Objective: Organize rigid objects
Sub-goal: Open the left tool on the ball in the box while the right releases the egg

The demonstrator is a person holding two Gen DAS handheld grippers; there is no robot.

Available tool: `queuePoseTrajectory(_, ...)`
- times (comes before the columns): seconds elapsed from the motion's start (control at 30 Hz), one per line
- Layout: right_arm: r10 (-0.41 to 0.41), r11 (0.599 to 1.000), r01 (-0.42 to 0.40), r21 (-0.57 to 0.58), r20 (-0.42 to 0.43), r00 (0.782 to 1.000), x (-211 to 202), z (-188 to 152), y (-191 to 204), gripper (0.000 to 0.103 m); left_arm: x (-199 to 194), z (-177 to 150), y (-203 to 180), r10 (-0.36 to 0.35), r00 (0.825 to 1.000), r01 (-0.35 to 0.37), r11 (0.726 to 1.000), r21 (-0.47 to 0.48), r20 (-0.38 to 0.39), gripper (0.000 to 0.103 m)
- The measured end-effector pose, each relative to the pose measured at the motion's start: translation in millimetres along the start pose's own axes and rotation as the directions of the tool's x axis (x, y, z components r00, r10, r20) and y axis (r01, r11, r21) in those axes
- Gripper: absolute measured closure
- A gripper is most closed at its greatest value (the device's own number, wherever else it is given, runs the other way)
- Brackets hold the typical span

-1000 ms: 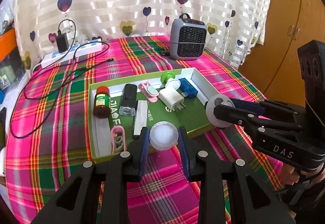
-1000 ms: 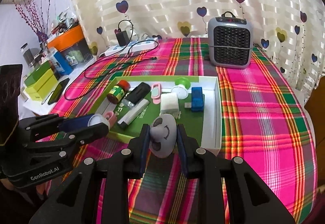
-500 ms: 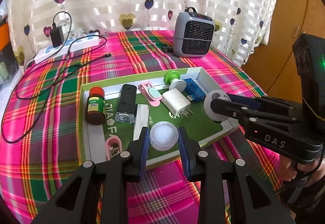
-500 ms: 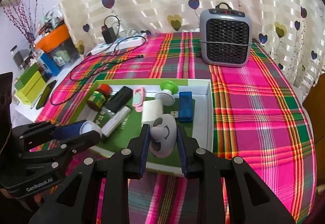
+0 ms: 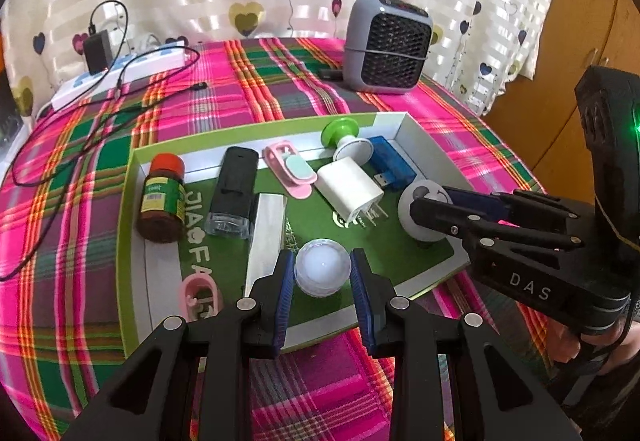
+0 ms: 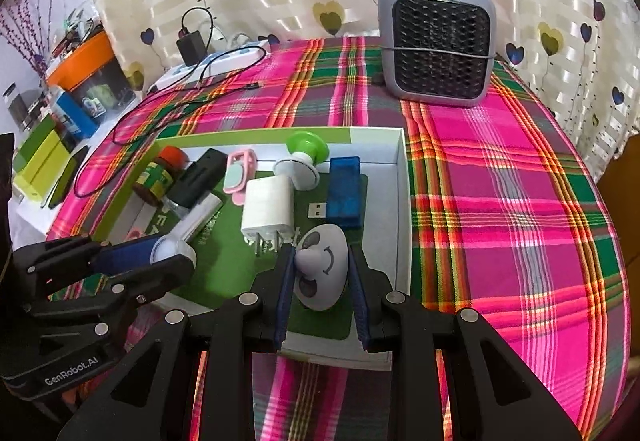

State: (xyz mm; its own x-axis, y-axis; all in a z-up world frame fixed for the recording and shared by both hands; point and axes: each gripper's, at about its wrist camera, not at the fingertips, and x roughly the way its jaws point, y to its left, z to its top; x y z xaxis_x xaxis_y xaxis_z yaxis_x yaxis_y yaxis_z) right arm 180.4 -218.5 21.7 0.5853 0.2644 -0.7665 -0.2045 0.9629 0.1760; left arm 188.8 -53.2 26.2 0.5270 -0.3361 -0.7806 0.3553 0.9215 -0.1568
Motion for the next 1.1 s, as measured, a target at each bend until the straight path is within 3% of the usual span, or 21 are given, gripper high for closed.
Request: queuePoseTrajectory(1.1, 0.024, 1.000, -0.024, 0.018, 0.004, 1.000, 4.8, 0.4, -1.3, 0.075, 9.4, 0.1, 2.0, 0.001, 1.000, -0.002, 1.000, -0.017, -0.019, 0.075)
